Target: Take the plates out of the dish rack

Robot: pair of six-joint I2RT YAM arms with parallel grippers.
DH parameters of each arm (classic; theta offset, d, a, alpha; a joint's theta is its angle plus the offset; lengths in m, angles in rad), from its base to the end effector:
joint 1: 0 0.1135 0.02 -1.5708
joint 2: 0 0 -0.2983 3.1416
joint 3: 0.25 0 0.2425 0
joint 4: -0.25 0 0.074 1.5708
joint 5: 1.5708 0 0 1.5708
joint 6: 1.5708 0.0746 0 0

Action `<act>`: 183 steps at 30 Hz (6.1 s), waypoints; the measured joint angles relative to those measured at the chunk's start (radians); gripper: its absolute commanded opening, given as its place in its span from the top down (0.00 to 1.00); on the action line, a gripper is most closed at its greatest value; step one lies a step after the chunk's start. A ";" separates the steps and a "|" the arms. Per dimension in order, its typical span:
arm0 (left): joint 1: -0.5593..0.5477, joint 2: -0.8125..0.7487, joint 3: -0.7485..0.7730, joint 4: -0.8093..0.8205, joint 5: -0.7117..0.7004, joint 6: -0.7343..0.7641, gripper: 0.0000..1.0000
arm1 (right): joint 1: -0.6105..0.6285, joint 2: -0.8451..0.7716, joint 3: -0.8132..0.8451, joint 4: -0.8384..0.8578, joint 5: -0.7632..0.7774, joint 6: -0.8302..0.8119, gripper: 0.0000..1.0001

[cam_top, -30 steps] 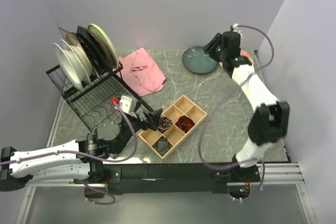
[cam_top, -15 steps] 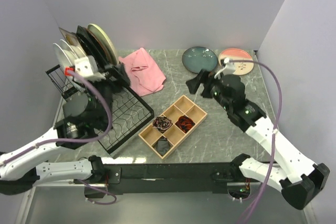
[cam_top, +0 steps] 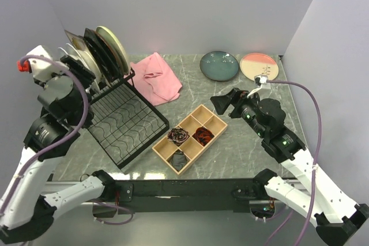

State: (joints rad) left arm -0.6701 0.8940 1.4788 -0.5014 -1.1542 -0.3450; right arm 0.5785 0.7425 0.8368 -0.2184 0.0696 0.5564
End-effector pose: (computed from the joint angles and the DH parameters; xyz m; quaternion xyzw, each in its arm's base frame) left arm 0.1206 -0.0085 0.5345 -0.3044 0.6249 0.0230 0.7186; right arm 0.1500 0.0918 0.3787 0.0148 0.7493 0.3336 0.5718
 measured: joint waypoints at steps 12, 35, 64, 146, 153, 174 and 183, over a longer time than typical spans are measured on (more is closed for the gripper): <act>0.552 0.124 -0.027 -0.131 0.528 -0.096 0.54 | 0.000 -0.015 0.000 0.025 -0.018 0.000 0.02; 0.748 0.109 -0.126 -0.064 0.833 -0.124 0.59 | 0.002 -0.031 -0.012 0.039 -0.010 -0.014 0.02; 0.763 0.135 -0.172 -0.003 0.885 -0.089 0.99 | 0.002 -0.037 -0.014 0.039 -0.005 -0.017 0.01; 0.777 0.134 0.618 -0.172 1.135 0.116 0.99 | 0.002 -0.031 -0.023 0.040 0.024 -0.023 0.01; 0.778 0.242 0.669 -0.003 1.254 0.086 0.99 | 0.002 0.008 0.003 0.039 0.040 -0.027 0.01; 0.205 0.424 0.563 0.206 1.144 0.296 0.99 | 0.002 0.086 0.005 0.046 0.066 -0.004 0.02; -0.251 0.409 0.191 0.475 0.833 0.686 0.99 | -0.029 0.075 0.042 -0.010 0.154 0.043 0.02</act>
State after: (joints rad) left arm -0.9215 1.3029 1.6699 -0.0265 -0.3214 0.3408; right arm 0.5495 0.8177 0.8787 -0.2283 0.2237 0.5991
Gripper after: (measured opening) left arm 0.100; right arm 0.982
